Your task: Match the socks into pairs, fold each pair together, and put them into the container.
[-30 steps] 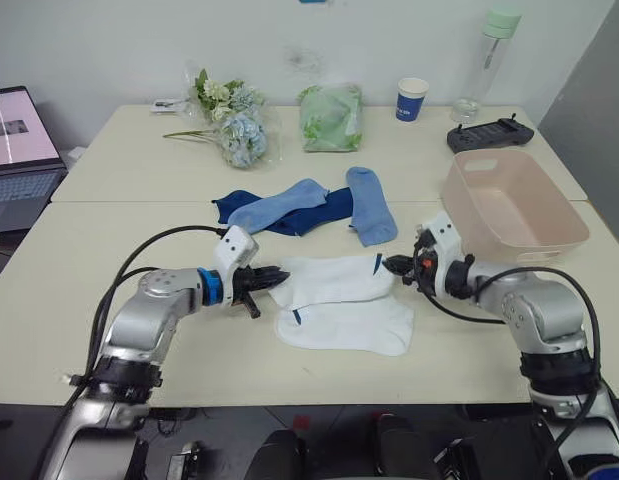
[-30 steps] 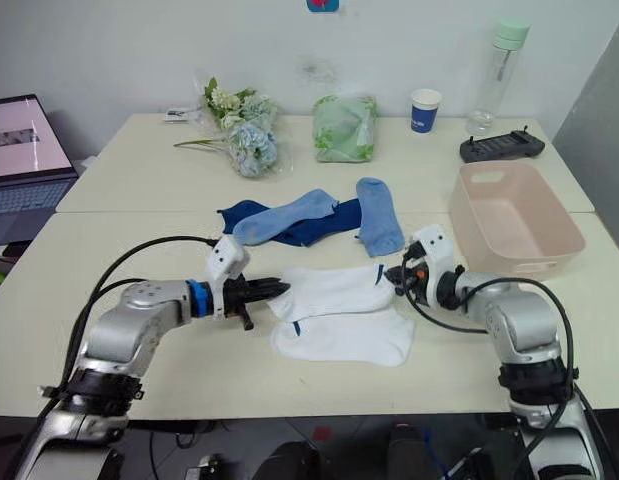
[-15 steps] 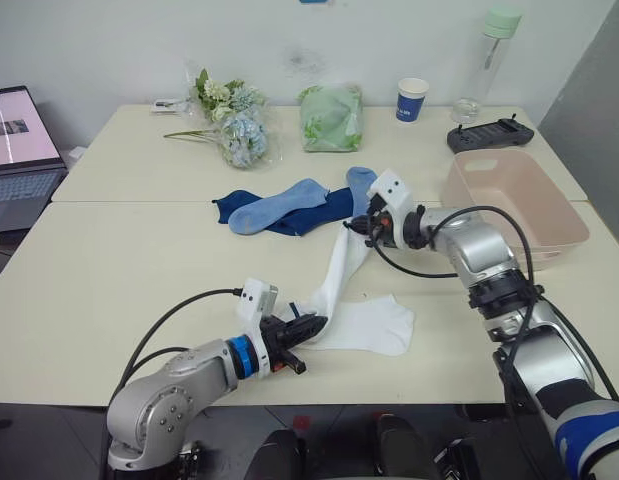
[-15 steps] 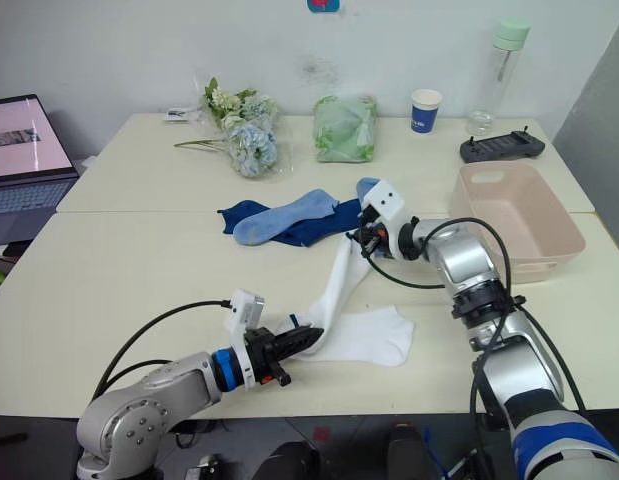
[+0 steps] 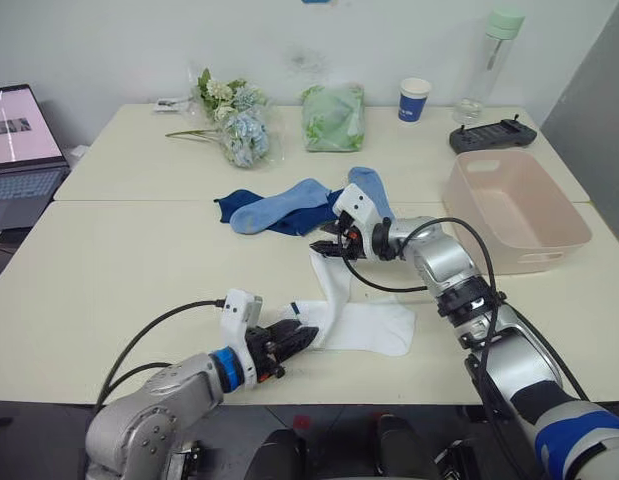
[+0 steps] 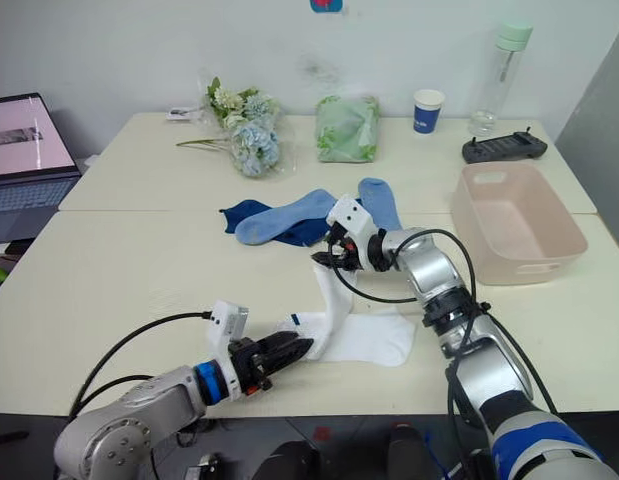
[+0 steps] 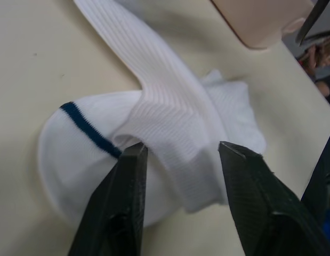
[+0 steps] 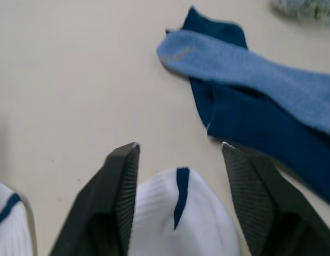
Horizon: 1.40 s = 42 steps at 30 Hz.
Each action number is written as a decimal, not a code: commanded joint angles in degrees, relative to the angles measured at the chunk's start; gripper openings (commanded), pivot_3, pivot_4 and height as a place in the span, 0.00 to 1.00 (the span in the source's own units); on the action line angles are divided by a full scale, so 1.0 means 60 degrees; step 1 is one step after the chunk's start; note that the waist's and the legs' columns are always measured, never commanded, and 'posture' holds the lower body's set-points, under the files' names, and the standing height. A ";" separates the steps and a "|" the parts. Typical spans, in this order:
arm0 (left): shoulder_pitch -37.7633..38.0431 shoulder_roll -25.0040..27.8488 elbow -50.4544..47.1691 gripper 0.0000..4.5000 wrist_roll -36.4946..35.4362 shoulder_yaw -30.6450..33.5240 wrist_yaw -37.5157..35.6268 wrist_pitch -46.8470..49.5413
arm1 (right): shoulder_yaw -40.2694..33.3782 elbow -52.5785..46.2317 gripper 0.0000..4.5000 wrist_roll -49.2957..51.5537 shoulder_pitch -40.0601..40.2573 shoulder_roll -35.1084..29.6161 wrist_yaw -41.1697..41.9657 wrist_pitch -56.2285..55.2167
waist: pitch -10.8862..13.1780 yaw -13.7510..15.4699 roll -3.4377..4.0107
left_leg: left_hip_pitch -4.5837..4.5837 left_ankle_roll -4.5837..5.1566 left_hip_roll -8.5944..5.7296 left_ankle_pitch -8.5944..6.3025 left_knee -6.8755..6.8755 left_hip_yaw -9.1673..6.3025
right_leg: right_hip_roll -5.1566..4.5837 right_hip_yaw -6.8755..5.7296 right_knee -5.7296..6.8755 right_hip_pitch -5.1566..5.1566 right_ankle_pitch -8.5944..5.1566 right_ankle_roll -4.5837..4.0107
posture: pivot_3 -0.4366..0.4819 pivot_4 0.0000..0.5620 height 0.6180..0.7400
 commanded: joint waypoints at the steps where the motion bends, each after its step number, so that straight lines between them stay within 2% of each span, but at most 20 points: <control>1: -0.0140 0.1676 -0.0080 0.77 -0.0357 0.0994 -0.1588 -0.0385 | -0.0730 -0.2227 0.69 0.0929 0.0737 -0.0589 0.0533 0.0428 | 0.0004 0.0043 0.0009 | 0.0000 0.0000 0.0002 0.0000 -0.0001 -0.0001 | 0.0003 -0.0001 -0.0003 -0.0001 0.0000 -0.0001 | 0.48 0.27 1.00; 4: -0.0863 0.2322 0.0710 0.98 -0.0329 0.1255 -0.2099 -0.0843 | -0.0586 -0.3383 0.69 0.0980 0.1411 -0.1337 0.0890 0.0769 | 0.0007 0.0089 0.0012 | 0.0000 0.0002 -0.0008 -0.0001 0.0002 -0.0004 | -0.0002 -0.0003 -0.0009 0.0013 -0.0001 -0.0001 | 0.48 0.27 1.00; 7: -0.2985 0.2442 0.2620 0.98 0.0887 0.0357 -0.2267 -0.1945 | -0.0267 -0.4907 0.69 0.1190 0.2421 -0.2369 0.1410 0.1551 | 0.0005 0.0190 0.0007 | 0.0002 0.0003 -0.0011 -0.0001 0.0006 -0.0009 | 0.0000 -0.0015 -0.0014 0.0023 -0.0001 0.0001 | 0.48 0.27 1.00; 11: -0.4678 0.2093 0.4438 0.98 0.2050 -0.0578 -0.2324 -0.2994 | -0.0115 -0.5972 0.69 0.1399 0.3042 -0.2728 0.1253 0.2313 | 0.0004 -0.0012 0.0003 | 0.0000 0.0002 -0.0011 -0.0001 0.0002 0.0002 | 0.0000 -0.0006 -0.0008 0.0011 -0.0001 0.0002 | 0.48 0.27 1.00; 14: -0.7265 0.0883 0.7970 0.98 0.3875 -0.2368 -0.2915 -0.5128 | 0.0383 -0.6971 0.69 0.1147 0.3798 -0.2757 0.0717 0.2751 | 0.0002 0.0068 -0.0007 | 0.0000 0.0001 -0.0019 0.0000 0.0003 -0.0003 | -0.0008 -0.0007 0.0000 0.0008 -0.0001 0.0003 | 0.48 0.27 1.00; 17: -0.8520 0.0062 1.0577 0.98 0.4862 -0.3122 -0.3464 -0.6459 | 0.0584 -0.7307 0.69 0.1235 0.3933 -0.2528 0.1050 0.1560 | -0.0008 0.0054 -0.0028 | -0.0008 -0.0008 -0.0021 0.0005 0.0017 0.0003 | 0.0000 -0.0037 -0.0004 0.0021 0.0002 0.0002 | 0.48 0.27 1.00; 19: -0.9336 -0.0540 1.2249 0.98 0.5306 -0.3356 -0.3678 -0.7229 | 0.1282 -0.7086 0.69 0.0573 0.3893 -0.3044 0.2019 -0.0113 | -0.0006 0.0007 -0.0031 | -0.0008 -0.0005 -0.0027 0.0003 0.0015 0.0009 | -0.0005 -0.0002 -0.0011 0.0009 0.0003 0.0006 | 0.48 0.27 1.00; 21: -0.9975 -0.1000 1.3547 0.98 0.5652 -0.3463 -0.3898 -0.7848 | 0.1532 -0.6679 0.69 0.0421 0.3733 -0.3093 0.2298 -0.0649 | 0.0000 -0.0021 -0.0041 | -0.0010 -0.0002 -0.0031 0.0002 0.0017 0.0011 | -0.0007 -0.0013 -0.0023 0.0009 0.0002 0.0011 | 0.48 0.27 1.00; 25: -1.0700 -0.1444 1.5348 0.98 0.6357 -0.3604 -0.4182 -0.8735 | 0.1998 -0.5861 0.69 -0.0088 0.3293 -0.3052 0.2867 -0.2088 | 0.0001 -0.0057 -0.0042 | -0.0009 -0.0003 -0.0022 0.0003 0.0017 0.0019 | 0.0000 -0.0032 -0.0004 0.0006 0.0002 0.0012 | 0.48 0.27 1.00; 29: -1.1022 -0.1588 1.6401 0.98 0.6961 -0.3671 -0.4511 -0.9175 | 0.2619 -0.5054 0.69 -0.0950 0.3002 -0.2958 0.3167 -0.3714 | 0.0000 -0.0065 -0.0042 | -0.0007 -0.0003 -0.0023 0.0003 0.0020 0.0016 | 0.0000 -0.0032 -0.0002 0.0009 0.0001 0.0012 | 0.48 0.27 1.00; 32: -1.1144 -0.1702 1.6773 0.85 0.7084 -0.3464 -0.4553 -0.9332 | 0.3016 -0.4174 0.69 -0.1806 0.2778 -0.2739 0.2938 -0.5072 | 0.0000 -0.0056 -0.0043 | -0.0007 -0.0003 -0.0026 0.0003 0.0022 0.0012 | 0.0000 -0.0037 -0.0003 0.0011 0.0001 0.0013 | 0.48 0.27 1.00; 34: -1.1184 -0.1728 1.6872 0.70 0.7171 -0.3412 -0.4655 -0.9402 | 0.2995 -0.3841 0.69 -0.1870 0.2763 -0.2561 0.2849 -0.5488 | 0.0000 -0.0058 -0.0043 | -0.0007 -0.0004 -0.0027 0.0004 0.0026 0.0009 | 0.0000 -0.0035 -0.0001 0.0011 0.0001 0.0013 | 0.48 0.27 1.00; 35: -1.1192 -0.1740 1.6883 0.63 0.7196 -0.3386 -0.4705 -0.9419 | 0.2948 -0.3720 0.65 -0.1859 0.2762 -0.2478 0.2803 -0.5557 | 0.0000 -0.0058 -0.0043 | -0.0007 -0.0004 -0.0026 0.0004 0.0026 0.0004 | 0.0000 -0.0036 -0.0001 0.0011 0.0001 0.0013 | 0.48 0.27 1.00; 38: -1.1215 -0.1770 1.6937 0.43 0.7281 -0.3299 -0.4763 -0.9473 | 0.2941 -0.3330 0.48 -0.2149 0.2684 -0.2405 0.2697 -0.6009 | -0.0001 -0.0056 -0.0043 | -0.0007 -0.0005 -0.0026 0.0004 0.0028 -0.0013 | 0.0000 -0.0035 0.0001 0.0010 0.0001 0.0013 | 0.48 0.27 1.00; 42: -1.1202 -0.1800 1.6896 0.15 0.7364 -0.3188 -0.4738 -0.9492 | 0.2592 -0.3418 0.15 -0.1660 0.2776 -0.2339 0.2754 -0.5870 | 0.0000 -0.0055 -0.0042 | -0.0007 -0.0005 -0.0027 0.0004 0.0029 -0.0018 | 0.0000 -0.0034 0.0000 0.0010 0.0001 0.0013 | 0.48 0.27 1.00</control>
